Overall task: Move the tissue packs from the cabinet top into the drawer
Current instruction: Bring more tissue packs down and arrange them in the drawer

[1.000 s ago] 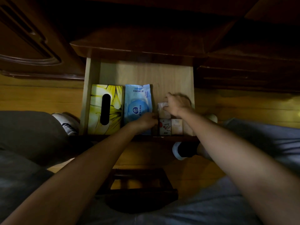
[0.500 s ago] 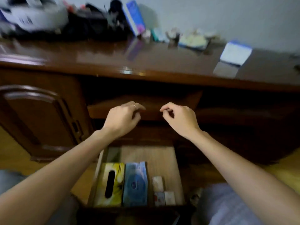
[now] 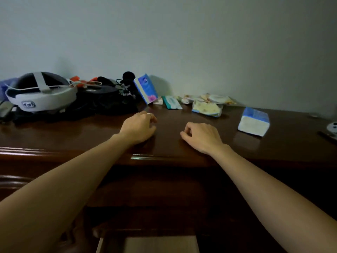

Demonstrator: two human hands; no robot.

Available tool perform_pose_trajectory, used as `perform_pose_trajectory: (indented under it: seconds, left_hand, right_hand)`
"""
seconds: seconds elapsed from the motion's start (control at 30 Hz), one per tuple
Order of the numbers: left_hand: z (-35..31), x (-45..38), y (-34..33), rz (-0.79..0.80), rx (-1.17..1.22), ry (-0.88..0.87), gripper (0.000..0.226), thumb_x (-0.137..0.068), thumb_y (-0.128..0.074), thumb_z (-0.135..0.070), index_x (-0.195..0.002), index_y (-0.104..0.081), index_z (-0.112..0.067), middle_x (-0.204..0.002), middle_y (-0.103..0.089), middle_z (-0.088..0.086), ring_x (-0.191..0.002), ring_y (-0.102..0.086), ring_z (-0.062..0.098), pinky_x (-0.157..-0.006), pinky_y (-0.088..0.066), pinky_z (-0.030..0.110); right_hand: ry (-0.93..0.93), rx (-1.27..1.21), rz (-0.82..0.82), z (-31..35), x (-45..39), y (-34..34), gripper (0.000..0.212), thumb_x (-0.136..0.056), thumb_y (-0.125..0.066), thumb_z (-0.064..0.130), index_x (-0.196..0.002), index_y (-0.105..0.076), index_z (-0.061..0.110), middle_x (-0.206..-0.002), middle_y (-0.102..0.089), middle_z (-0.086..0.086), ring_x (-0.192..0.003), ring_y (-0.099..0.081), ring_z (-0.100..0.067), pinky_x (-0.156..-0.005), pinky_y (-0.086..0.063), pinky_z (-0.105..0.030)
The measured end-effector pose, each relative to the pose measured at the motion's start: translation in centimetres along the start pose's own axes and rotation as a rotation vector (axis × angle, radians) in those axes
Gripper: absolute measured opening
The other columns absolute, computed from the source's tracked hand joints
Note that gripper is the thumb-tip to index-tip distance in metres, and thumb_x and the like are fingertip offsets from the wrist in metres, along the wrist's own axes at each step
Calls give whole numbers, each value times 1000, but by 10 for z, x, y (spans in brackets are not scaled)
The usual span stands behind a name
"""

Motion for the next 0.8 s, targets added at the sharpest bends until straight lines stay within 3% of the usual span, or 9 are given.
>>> perform_pose_trajectory:
  seconds: [0.07, 0.17, 0.3, 0.43, 0.5, 0.57, 0.63, 0.73, 0.8]
  left_hand:
    - [5, -32, -23, 64, -20, 0, 33, -89, -59, -32, -122, -62, -29, -122, -58, 1, -109, -59, 23, -86, -49, 37]
    - [13, -81, -55, 85, -41, -1, 40, -92, -58, -31, -132, -56, -28, -133, -53, 3, -119, -53, 22, -89, -50, 38]
    - [18, -147, -90, 72, -72, -24, 53, -94, -51, -28, -146, -45, -17, -150, -41, 10, -139, -37, 29, -111, -36, 45]
    - [30, -202, -123, 85, -52, -1, 65, -98, -41, -31, -157, -21, -12, -165, -16, 10, -152, -12, 27, -124, -11, 45]
    - [40, -223, -137, 89, -53, 4, 69, -98, -37, -35, -159, -12, -13, -167, -9, 8, -154, -4, 26, -125, -4, 48]
    - [49, -238, -146, 95, -66, 12, 70, -97, -35, -39, -159, -11, -15, -166, -11, 7, -154, -1, 25, -124, -3, 51]
    - [56, -249, -152, 112, -45, 51, 69, -97, -33, -41, -158, -15, -15, -164, -16, 6, -153, -2, 24, -123, -4, 54]
    - [58, -257, -153, 96, -68, 63, 62, -97, -33, -39, -154, -25, -16, -158, -28, 7, -150, -14, 26, -121, -11, 58]
    - [55, -258, -149, 53, -124, 44, 56, -96, -35, -39, -147, -38, -16, -147, -40, 9, -140, -29, 29, -116, -22, 56]
  right_hand:
    - [-27, -21, 41, -7, -30, -10, 22, -96, -51, 57, -98, -61, 38, -87, -67, 11, -81, -64, -14, -61, -45, -31]
    - [-41, -70, 42, -17, -82, -25, 18, -98, -55, 45, -111, -61, 36, -105, -68, 9, -90, -65, -13, -72, -55, -36]
    - [-97, -134, 39, -36, -168, -50, 45, -98, -53, 21, -142, -47, 27, -139, -56, -2, -114, -61, -23, -82, -55, -40]
    - [-251, -233, 89, -63, -255, -81, 58, -95, -51, 13, -151, -37, 14, -158, -37, -14, -142, -38, -36, -115, -35, -50]
    - [-312, -188, 101, -72, -288, -94, 69, -90, -59, 15, -153, -32, 13, -159, -28, -19, -146, -28, -40, -118, -27, -54]
    - [-325, -145, 115, -77, -313, -104, 76, -86, -60, 13, -155, -27, 17, -158, -28, -22, -145, -26, -44, -115, -30, -56]
    - [-286, -173, 152, -79, -334, -115, 66, -94, -55, 16, -155, -30, 18, -161, -30, -15, -144, -32, -40, -112, -35, -52]
    - [-276, -311, 128, -88, -352, -123, 55, -97, -51, 50, -144, -45, 23, -149, -49, -7, -130, -50, -31, -106, -43, -44]
    - [-239, -289, 117, -88, -355, -124, 52, -95, -48, 58, -135, -52, 26, -138, -58, -7, -119, -56, -28, -101, -47, -43]
Point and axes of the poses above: each hand's wrist, its own x-axis away from the middle knuckle, its own y-axis out of the back of the hand, z = x × y, the point moved 8 cm from there along -x, towards the middle knuckle
